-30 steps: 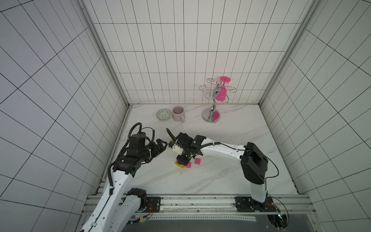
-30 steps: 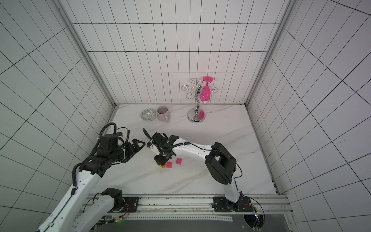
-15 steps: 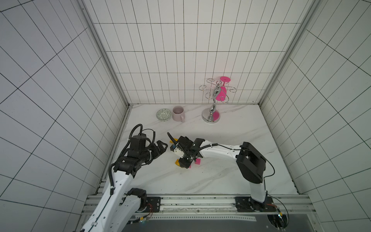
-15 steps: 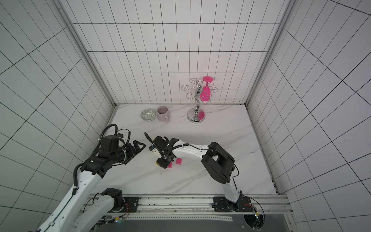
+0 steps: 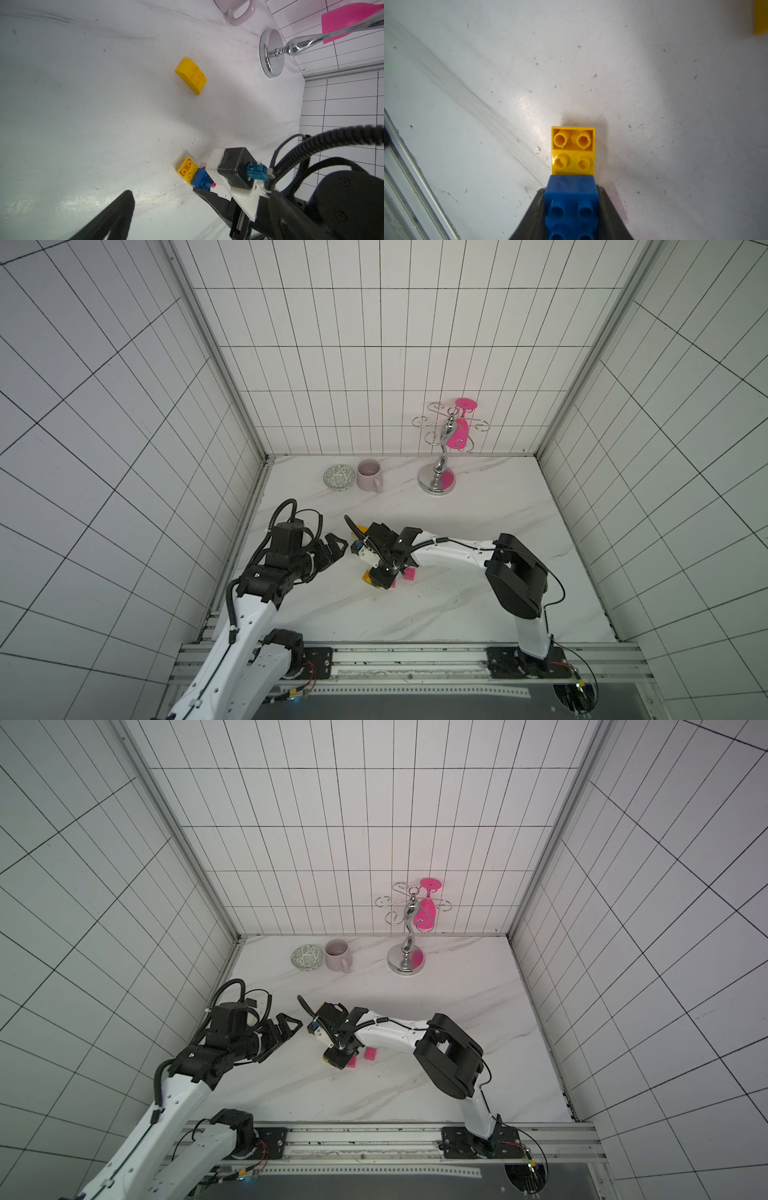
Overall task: Assemble the letter s with lego
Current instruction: Assemble the lego brick with the lego brick.
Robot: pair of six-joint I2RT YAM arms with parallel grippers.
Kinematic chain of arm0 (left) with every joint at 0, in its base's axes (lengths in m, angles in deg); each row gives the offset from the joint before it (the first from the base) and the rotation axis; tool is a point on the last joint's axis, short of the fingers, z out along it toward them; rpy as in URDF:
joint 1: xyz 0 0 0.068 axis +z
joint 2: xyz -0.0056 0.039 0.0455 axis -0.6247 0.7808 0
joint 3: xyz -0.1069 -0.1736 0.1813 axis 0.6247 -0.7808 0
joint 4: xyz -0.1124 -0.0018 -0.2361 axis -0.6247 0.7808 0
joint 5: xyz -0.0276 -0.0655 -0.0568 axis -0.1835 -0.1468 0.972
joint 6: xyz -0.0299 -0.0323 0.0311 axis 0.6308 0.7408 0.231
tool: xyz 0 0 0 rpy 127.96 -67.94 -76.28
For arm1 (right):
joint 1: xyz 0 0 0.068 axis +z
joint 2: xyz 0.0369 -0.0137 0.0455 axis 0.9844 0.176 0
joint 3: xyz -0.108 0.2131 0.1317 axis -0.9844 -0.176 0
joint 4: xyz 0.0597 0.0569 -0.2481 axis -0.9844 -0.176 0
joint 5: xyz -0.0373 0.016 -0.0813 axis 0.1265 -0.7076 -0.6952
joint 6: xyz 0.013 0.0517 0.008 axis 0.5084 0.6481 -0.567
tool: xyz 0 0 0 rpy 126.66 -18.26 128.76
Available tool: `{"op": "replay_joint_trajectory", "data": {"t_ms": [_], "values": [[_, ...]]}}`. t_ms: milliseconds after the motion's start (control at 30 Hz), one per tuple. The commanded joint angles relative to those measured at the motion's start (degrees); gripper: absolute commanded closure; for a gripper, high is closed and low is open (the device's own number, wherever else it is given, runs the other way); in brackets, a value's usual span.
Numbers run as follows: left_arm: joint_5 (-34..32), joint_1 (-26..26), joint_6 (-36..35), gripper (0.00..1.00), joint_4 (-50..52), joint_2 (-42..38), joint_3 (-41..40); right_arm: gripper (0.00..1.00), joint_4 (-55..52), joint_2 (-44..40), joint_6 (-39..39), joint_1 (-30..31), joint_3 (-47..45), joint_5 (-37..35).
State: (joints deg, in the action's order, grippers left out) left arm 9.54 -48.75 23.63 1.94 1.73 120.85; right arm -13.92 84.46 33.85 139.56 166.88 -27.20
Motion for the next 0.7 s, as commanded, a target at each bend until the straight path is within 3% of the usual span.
{"op": "replay_joint_trajectory", "data": {"t_ms": [0, 300, 667], "values": [[-1.2, -0.4, -0.7, 0.02, -0.5, -0.6, -0.6, 0.82, -1.8, 2.0, -1.3, 1.1, 1.0, 0.7], [-1.3, -0.5, -0.6, 0.02, -0.5, -1.1, -1.2, 0.83, -2.9, 2.9, -3.4, 1.8, 0.9, -0.1], [-1.3, -0.5, -0.5, 0.02, -0.3, -1.3, -1.3, 0.84, -3.6, 4.0, -8.1, 3.4, 0.4, -7.0]]}}
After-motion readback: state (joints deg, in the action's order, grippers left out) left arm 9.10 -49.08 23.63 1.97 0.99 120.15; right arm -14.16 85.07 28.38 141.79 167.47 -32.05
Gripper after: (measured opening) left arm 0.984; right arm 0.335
